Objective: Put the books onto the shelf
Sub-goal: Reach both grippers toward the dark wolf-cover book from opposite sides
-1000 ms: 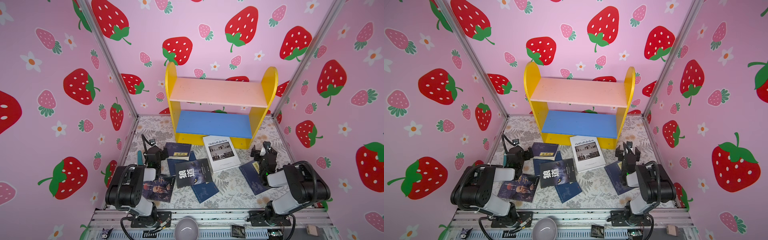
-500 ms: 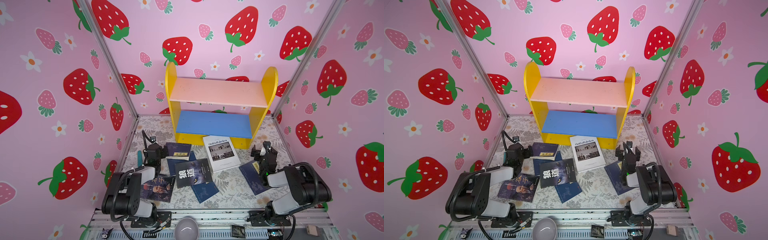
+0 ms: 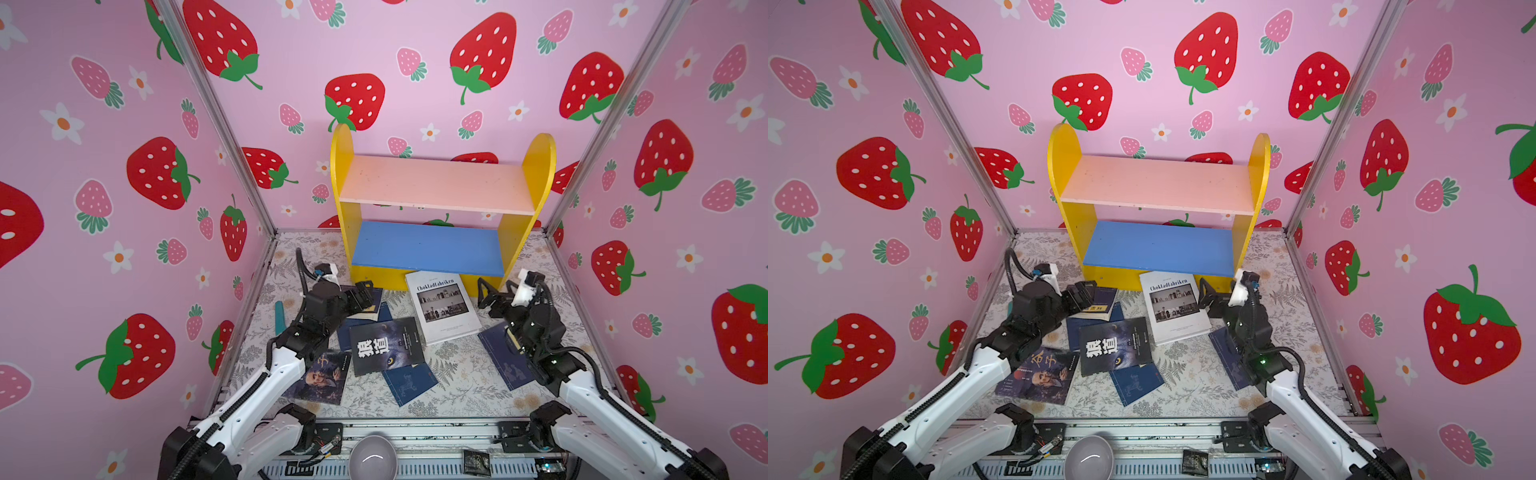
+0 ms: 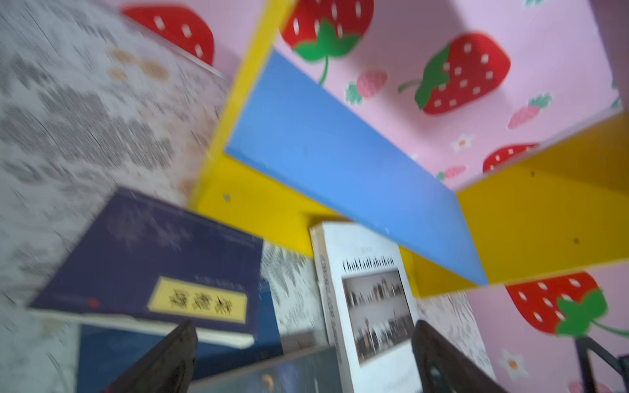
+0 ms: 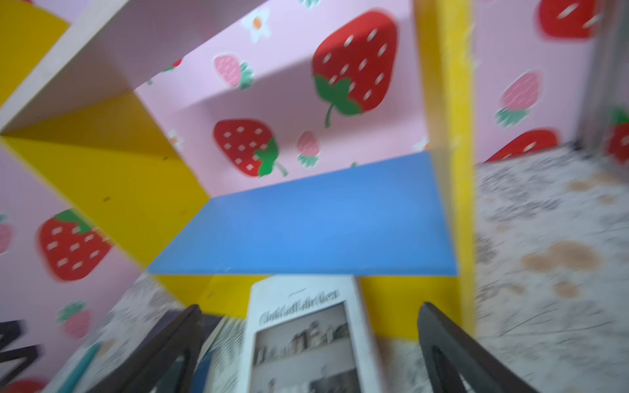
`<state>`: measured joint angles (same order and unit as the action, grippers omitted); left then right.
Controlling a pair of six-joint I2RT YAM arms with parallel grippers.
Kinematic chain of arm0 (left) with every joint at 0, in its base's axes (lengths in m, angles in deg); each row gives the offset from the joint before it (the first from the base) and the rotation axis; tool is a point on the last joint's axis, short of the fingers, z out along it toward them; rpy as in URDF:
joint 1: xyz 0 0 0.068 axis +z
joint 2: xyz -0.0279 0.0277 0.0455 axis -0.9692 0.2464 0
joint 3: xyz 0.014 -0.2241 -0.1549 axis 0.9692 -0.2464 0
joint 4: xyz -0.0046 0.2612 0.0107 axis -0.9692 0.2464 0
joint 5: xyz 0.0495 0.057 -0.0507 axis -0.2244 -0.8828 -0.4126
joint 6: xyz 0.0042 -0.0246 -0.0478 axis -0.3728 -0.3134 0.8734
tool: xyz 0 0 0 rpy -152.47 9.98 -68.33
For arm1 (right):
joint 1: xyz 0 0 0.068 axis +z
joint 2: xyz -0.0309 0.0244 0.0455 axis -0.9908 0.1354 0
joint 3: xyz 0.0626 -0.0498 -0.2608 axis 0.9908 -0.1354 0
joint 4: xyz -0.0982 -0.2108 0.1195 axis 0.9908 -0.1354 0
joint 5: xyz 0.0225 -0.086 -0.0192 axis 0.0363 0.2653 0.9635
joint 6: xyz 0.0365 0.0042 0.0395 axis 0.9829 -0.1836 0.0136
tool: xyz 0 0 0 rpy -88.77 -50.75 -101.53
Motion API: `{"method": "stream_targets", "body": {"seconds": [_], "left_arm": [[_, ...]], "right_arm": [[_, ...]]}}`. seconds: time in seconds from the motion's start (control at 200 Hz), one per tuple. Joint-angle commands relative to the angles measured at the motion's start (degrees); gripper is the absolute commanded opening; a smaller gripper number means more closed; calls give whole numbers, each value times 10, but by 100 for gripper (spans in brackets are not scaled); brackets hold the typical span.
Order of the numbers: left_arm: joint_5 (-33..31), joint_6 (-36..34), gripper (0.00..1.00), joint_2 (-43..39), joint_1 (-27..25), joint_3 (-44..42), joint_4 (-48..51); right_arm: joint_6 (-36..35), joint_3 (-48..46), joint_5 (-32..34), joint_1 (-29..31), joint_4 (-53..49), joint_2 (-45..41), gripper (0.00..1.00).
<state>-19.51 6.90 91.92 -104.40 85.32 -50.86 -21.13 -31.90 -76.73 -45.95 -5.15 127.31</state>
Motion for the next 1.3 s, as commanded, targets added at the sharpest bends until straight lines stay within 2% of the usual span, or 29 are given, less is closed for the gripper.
{"method": "stream_targets", "body": {"seconds": [0.0,0.06,0.12,0.165,0.2,0.245,0.275,0.315,0.375,0.455,0.595,0.715,0.835,1.045,1.296], "left_arm": [[-29,133,99,-31,-85,-31,51],[-45,132,99,-45,-126,-51,22],[-51,121,99,-56,-140,-66,-3],[-51,126,99,-60,-140,-85,-33],[-67,161,99,-61,-140,-95,-25],[-61,184,99,-61,-125,-97,3],[-42,164,99,-63,-105,-97,14],[-33,129,99,-67,-79,-85,51],[-44,109,99,-70,-52,-59,129],[-20,83,99,-67,-35,-51,168],[0,47,99,-38,-30,-39,218],[-14,31,99,-6,-27,-38,226],[-16,24,99,5,-20,-50,194],[18,32,99,51,-14,-69,109],[42,46,100,101,-13,-82,63]], "right_arm": [[118,-1,-30,75,-69,4,100],[124,0,-67,101,-24,27,100],[133,-12,-117,102,41,64,100],[157,2,-118,95,8,100,100],[181,23,-110,84,-51,130,100],[191,51,-133,65,-92,162,100],[183,52,-176,56,-67,178,100],[175,49,-203,59,-38,189,99],[172,56,-183,67,-58,199,98],[169,62,-151,69,-95,213,98],[154,80,-177,92,-134,260,98],[141,87,-190,127,-149,295,97],[140,83,-191,151,-154,317,97],[149,54,-237,156,-94,353,97],[132,90,-277,173,-77,414,93]]}}
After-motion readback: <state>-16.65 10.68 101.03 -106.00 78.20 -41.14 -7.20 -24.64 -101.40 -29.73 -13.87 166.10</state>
